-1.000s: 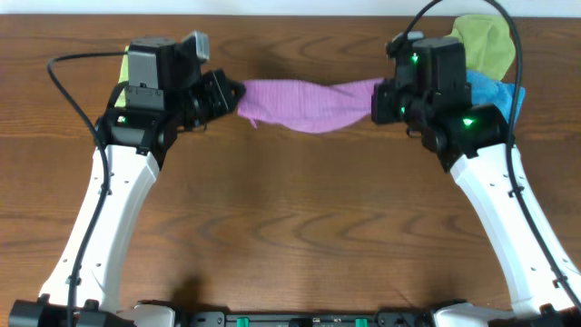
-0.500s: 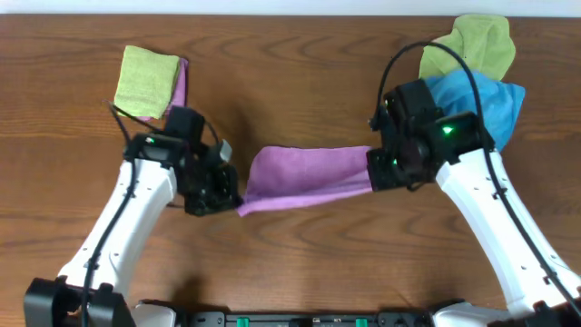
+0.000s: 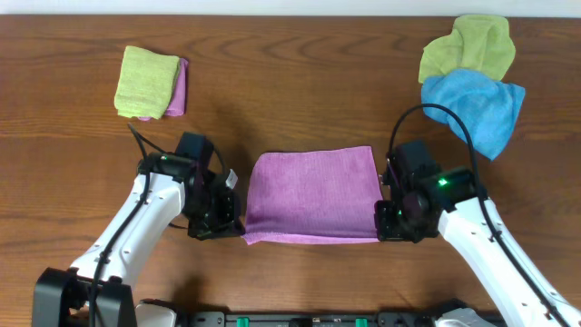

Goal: Fold the cloth

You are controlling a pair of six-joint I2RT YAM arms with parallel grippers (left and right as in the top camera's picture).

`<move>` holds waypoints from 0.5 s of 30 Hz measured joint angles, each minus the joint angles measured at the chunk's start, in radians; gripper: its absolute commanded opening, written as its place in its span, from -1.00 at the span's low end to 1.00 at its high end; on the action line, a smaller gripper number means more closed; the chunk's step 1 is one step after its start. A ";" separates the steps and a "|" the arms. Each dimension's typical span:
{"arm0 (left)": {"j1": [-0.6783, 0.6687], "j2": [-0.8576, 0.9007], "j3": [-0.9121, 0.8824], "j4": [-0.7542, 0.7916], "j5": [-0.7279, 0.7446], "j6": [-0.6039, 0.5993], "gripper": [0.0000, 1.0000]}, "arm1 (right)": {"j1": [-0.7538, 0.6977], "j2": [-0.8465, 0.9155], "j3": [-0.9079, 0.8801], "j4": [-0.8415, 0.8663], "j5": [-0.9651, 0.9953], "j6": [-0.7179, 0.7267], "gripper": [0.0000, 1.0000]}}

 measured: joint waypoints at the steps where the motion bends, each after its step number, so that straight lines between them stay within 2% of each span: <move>1: 0.000 0.000 -0.001 0.019 0.000 -0.004 -0.88 | 0.000 0.000 -0.007 0.018 0.003 0.003 -0.97; 8: 0.000 0.000 -0.003 0.188 -0.003 -0.100 -0.88 | 0.000 0.000 -0.011 0.243 0.055 0.009 -0.97; 11: 0.000 0.000 -0.003 0.215 0.001 -0.133 -0.88 | 0.000 0.003 -0.011 0.274 0.069 0.010 -0.97; 12: 0.000 0.000 -0.003 0.210 0.002 -0.138 -0.82 | 0.000 0.004 -0.011 0.270 0.072 0.011 -0.97; 15: 0.000 0.000 -0.003 0.169 0.008 -0.148 -0.03 | 0.000 0.006 -0.011 0.255 0.080 0.011 -0.98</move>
